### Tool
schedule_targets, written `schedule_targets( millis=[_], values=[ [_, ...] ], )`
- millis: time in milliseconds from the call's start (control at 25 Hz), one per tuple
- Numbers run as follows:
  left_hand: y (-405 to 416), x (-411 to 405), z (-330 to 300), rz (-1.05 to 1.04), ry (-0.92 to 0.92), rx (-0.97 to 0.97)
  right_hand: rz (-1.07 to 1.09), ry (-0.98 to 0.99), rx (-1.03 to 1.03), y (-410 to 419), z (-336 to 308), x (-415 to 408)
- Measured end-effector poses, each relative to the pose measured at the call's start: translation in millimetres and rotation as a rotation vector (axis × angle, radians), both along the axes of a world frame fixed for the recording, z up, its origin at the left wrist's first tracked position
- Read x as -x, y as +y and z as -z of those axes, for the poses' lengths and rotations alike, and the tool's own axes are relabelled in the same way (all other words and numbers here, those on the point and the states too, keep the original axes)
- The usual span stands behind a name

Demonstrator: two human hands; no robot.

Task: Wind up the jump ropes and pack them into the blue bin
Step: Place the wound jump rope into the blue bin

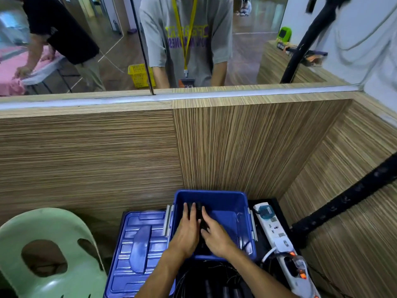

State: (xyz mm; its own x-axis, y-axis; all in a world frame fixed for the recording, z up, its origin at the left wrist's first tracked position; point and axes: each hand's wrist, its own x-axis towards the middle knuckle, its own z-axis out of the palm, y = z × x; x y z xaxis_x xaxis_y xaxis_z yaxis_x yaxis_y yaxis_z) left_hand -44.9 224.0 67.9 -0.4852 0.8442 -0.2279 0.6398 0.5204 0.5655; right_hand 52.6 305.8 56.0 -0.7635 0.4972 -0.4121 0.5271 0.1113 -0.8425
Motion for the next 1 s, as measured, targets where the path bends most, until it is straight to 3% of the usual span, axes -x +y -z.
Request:
schedule_targets(
  millis=[280,480,720,840,920,1000],
  values=[
    [16.3,19.2,26.1,0.045,0.090,0.221,-0.064,-0.090,-0.014,7.6,34.4,22.0],
    [20.8,11.4,35.9,0.133,0.414,0.420,-0.074,-0.186,-0.066,12.3,50.5,27.0],
    [26.0,14.8,36.6,0.250,0.590,0.490,-0.102,-0.199,-0.075,14.5,44.4,33.5],
    [25.3,12.3,27.1,0.273,0.595,0.414,-0.197,-0.219,-0.115,15.5,35.1,32.5],
    [19.1,14.1,17.5,0.180,0.534,0.179,-0.234,-0.184,-0.114,20.7,20.6,26.4],
    [5.6,18.5,8.5,0.079,0.473,-0.088,-0.146,-0.097,-0.253,26.5,0.4,8.1]
  ],
)
